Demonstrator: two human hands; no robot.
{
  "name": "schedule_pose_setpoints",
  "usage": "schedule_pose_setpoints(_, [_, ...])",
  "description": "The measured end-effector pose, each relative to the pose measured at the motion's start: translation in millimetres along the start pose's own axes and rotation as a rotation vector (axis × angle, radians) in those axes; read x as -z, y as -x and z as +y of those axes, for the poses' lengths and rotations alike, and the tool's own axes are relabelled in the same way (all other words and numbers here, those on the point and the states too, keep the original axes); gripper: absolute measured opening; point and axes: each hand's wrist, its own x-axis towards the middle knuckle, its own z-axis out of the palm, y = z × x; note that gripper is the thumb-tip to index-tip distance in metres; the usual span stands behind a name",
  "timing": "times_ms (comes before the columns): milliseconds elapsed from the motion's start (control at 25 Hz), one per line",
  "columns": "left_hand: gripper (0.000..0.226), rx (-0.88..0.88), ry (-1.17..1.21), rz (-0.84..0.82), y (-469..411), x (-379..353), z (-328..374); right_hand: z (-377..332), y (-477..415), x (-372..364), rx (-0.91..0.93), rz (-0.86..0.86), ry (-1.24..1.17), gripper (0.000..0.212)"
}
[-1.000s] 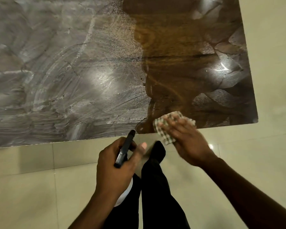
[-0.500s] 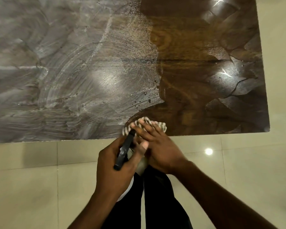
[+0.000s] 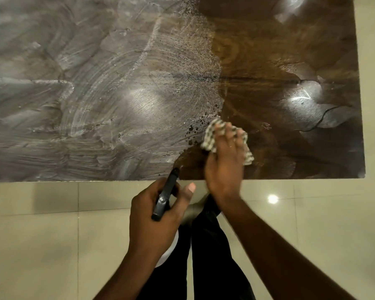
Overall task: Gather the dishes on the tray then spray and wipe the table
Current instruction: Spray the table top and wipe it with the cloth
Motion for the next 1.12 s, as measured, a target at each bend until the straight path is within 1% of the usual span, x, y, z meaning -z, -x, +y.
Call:
schedule_pose_setpoints(80, [0.03, -0.023, 0.021, 0.012, -7, 4, 5, -21, 25, -15, 0.353, -0.265, 0.076, 0.067])
schedule_pose_setpoints(160, [0.026, -0.062, 0.008, 0.025, -13, 7, 10, -11, 25, -13, 0.736, -0.452, 0.184, 0.065])
schedule_pose_setpoints(200, [0.03, -0.084, -0.009, 0.032, -18, 8, 10, -2, 11, -6, 0.854, -0.497, 0.224, 0.066])
schedule_pose_setpoints(240, [0.037, -0.104, -0.031, 0.041, -22, 10, 11, 9, -5, 1, 0.882, -0.506, 0.247, 0.068])
schedule_pose_setpoints(280, [0.045, -0.113, -0.047, 0.047, -25, 11, 13, 21, -23, 9, 0.825, -0.464, 0.255, 0.072])
schedule_pose_setpoints(360, [0.053, -0.104, -0.036, 0.053, -33, 11, 17, 46, -60, 30, 0.524, -0.281, 0.192, 0.075])
schedule_pose_setpoints(440, [0.047, -0.071, 0.006, 0.048, -40, 10, 20, 59, -89, 46, 0.19, -0.065, 0.051, 0.071])
schedule_pose_setpoints(480, [0.043, -0.058, 0.018, 0.039, -43, 9, 22, 54, -95, 46, 0.039, 0.021, -0.002, 0.071])
schedule_pose_setpoints(520, [0.039, -0.045, 0.029, 0.031, -47, 9, 26, 41, -97, 39, -0.07, 0.082, -0.03, 0.072])
schedule_pose_setpoints(560, [0.036, -0.036, 0.035, 0.028, -51, 9, 29, 22, -93, 28, -0.116, 0.113, -0.024, 0.073])
schedule_pose_setpoints(600, [0.035, -0.031, 0.032, 0.025, -56, 8, 32, 2, -83, 14, -0.105, 0.12, -0.003, 0.074])
schedule_pose_setpoints(640, [0.037, -0.037, 0.018, 0.025, -60, 7, 35, -16, -68, 2, -0.029, 0.092, 0.02, 0.074])
schedule_pose_setpoints(680, [0.04, -0.043, 0.002, 0.026, -64, 6, 39, -28, -50, -11, 0.098, 0.019, 0.036, 0.075])
schedule_pose_setpoints(720, [0.042, -0.048, -0.009, 0.032, -70, 6, 42, -37, -33, -20, 0.259, -0.09, 0.05, 0.076])
schedule_pose_setpoints(800, [0.039, -0.059, -0.019, 0.035, -77, 4, 51, -31, -16, -25, 0.637, -0.293, 0.098, 0.078])
schedule_pose_setpoints(840, [0.035, -0.065, -0.017, 0.032, -80, 3, 56, -19, -28, -20, 0.821, -0.356, 0.143, 0.078])
schedule_pose_setpoints(880, [0.031, -0.069, -0.01, 0.027, -83, 2, 62, -7, -48, -10, 0.937, -0.39, 0.197, 0.078])
schedule_pose_setpoints(920, [0.031, -0.066, 0.002, 0.024, -86, 1, 66, 4, -72, 0, 0.945, -0.402, 0.25, 0.078])
schedule_pose_setpoints(960, [0.032, -0.058, 0.016, 0.02, -88, 1, 69, 13, -97, 11, 0.859, -0.386, 0.275, 0.078])
schedule_pose_setpoints(1000, [0.033, -0.049, 0.03, 0.015, -89, 0, 71, 22, -122, 22, 0.706, -0.326, 0.247, 0.077])
schedule_pose_setpoints(1120, [0.032, -0.025, 0.073, 0.018, -94, 0, 74, 23, -181, 48, 0.164, -0.023, 0.044, 0.074])
